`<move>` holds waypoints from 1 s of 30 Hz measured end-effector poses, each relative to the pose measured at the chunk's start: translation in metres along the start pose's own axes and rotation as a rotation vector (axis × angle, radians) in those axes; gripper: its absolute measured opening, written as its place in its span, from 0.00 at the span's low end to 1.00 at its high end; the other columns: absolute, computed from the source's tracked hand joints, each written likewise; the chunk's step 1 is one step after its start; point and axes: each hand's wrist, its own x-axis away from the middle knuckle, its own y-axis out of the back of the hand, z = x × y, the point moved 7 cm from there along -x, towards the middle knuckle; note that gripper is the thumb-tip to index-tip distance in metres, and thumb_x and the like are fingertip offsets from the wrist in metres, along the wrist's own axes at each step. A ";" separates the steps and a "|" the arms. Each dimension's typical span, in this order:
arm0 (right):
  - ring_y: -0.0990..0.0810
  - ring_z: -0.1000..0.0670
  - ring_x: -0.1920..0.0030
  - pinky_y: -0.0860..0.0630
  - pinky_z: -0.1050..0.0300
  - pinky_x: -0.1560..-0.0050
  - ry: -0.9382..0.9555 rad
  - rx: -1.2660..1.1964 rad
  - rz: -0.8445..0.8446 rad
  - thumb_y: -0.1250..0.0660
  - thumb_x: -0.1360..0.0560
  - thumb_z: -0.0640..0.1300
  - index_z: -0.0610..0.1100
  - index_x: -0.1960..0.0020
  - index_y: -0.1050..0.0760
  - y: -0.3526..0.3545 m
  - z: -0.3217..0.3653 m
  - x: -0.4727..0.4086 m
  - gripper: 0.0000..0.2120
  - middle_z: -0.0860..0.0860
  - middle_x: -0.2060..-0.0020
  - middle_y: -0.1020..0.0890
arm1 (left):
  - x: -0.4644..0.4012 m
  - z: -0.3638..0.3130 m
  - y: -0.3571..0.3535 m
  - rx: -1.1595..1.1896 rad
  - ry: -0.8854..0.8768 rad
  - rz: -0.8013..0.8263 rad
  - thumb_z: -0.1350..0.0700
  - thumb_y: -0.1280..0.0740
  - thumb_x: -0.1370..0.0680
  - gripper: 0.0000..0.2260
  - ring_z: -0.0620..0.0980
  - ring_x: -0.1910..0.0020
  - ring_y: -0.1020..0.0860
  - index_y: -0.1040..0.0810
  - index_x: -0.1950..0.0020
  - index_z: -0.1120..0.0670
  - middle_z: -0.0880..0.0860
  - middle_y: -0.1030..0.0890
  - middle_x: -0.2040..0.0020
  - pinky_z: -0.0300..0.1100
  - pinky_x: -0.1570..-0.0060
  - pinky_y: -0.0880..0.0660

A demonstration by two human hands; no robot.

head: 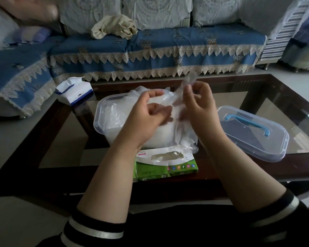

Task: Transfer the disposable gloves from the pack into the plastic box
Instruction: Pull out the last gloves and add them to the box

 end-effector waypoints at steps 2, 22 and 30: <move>0.21 0.50 0.65 0.21 0.59 0.68 -0.100 0.102 0.193 0.30 0.27 0.47 0.45 0.30 0.41 -0.010 -0.005 -0.008 0.31 0.46 0.59 0.18 | -0.008 -0.006 0.011 -0.084 -0.071 -0.091 0.60 0.33 0.22 0.13 0.42 0.62 0.18 0.31 0.41 0.48 0.50 0.18 0.53 0.36 0.60 0.20; 0.24 0.64 0.69 0.27 0.71 0.66 0.007 0.530 0.189 0.33 0.24 0.46 0.47 0.50 0.26 -0.005 -0.035 -0.026 0.04 0.54 0.64 0.19 | -0.058 0.036 0.121 -1.048 0.161 -0.558 0.52 0.36 0.19 0.08 0.56 0.48 0.22 0.21 0.44 0.53 0.54 0.19 0.48 0.47 0.55 0.27; 0.22 0.59 0.57 0.23 0.61 0.53 -0.102 0.743 0.754 0.28 0.28 0.49 0.57 0.56 0.21 -0.022 -0.063 0.015 0.03 0.57 0.57 0.20 | -0.035 0.010 0.101 -1.232 -0.078 -0.538 0.50 0.36 0.20 0.12 0.57 0.38 0.30 0.21 0.40 0.53 0.55 0.23 0.38 0.49 0.44 0.31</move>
